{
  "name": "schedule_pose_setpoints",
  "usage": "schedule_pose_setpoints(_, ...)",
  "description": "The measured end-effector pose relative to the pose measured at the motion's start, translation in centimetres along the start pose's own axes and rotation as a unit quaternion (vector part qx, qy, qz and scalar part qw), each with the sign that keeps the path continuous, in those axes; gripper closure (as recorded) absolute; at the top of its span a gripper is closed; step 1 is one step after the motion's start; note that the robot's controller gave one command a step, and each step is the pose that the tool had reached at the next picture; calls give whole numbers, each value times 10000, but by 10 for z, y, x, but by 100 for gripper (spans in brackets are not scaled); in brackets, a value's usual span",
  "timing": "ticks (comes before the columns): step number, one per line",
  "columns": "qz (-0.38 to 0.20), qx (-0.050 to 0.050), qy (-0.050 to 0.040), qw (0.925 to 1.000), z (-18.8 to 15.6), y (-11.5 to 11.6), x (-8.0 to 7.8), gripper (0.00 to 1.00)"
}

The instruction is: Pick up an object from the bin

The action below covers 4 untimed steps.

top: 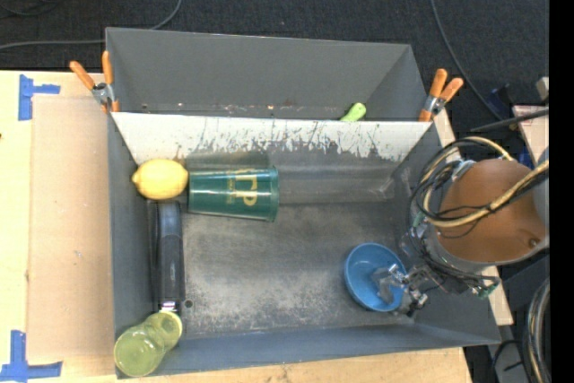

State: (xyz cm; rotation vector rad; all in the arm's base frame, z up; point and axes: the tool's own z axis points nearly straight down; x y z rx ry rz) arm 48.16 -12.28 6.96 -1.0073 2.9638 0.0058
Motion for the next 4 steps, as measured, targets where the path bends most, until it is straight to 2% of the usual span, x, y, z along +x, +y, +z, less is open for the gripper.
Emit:
schedule_pose_setpoints(1, -11, 0, -1, 10000, 0, 0, 0, 100)
schedule_pose_setpoints(2, -1463, -10, -2, 9892, -71, -11, -40, 100)
schedule_pose_setpoints(3, -96, -70, 55, 9999, -22, 0, -15, 100)
schedule_pose_setpoints(4, -1394, -14, -15, 9902, -149, -11, -32, 100)
